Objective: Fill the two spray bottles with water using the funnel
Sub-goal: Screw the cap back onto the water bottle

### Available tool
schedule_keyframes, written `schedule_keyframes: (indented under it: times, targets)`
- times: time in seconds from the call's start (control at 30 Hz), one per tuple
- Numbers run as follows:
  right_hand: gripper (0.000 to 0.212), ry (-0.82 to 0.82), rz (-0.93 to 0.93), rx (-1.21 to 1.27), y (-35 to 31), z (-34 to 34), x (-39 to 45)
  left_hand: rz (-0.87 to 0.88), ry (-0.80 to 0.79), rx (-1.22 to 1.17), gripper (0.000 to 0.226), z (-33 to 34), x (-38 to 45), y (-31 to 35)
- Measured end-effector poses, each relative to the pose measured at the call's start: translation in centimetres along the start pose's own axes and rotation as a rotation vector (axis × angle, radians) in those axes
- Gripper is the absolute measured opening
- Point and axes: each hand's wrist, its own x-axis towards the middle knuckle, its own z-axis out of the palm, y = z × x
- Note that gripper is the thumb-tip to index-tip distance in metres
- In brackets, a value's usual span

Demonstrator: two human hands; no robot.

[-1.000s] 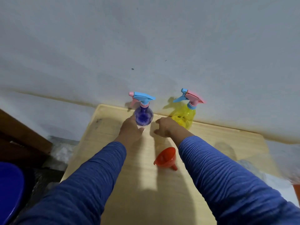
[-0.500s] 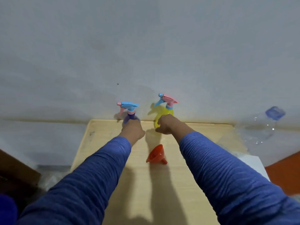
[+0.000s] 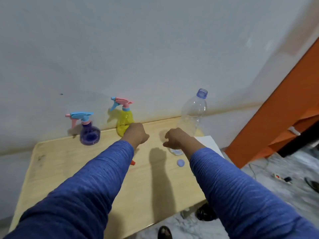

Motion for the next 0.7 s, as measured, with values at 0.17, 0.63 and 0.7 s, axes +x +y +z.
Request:
schedule_keyframes:
  times: [0.17, 0.63, 0.7]
  targets:
    - [0.049, -0.084, -0.009, 0.157, 5.2, 3.8, -1.8, 0.184, 0.094, -0.455, 0.074, 1.3, 0.0, 4.3]
    - [0.059, -0.057, -0.213, 0.409, 13.6, 13.3, 1.0, 0.335, 0.241, -1.016, 0.117, 3.2, 1.9, 12.8]
    - [0.054, -0.01, -0.319, 0.31, 13.9, 14.4, 1.7, 0.323, 0.241, -1.026, 0.112, 3.7, 2.1, 13.1]
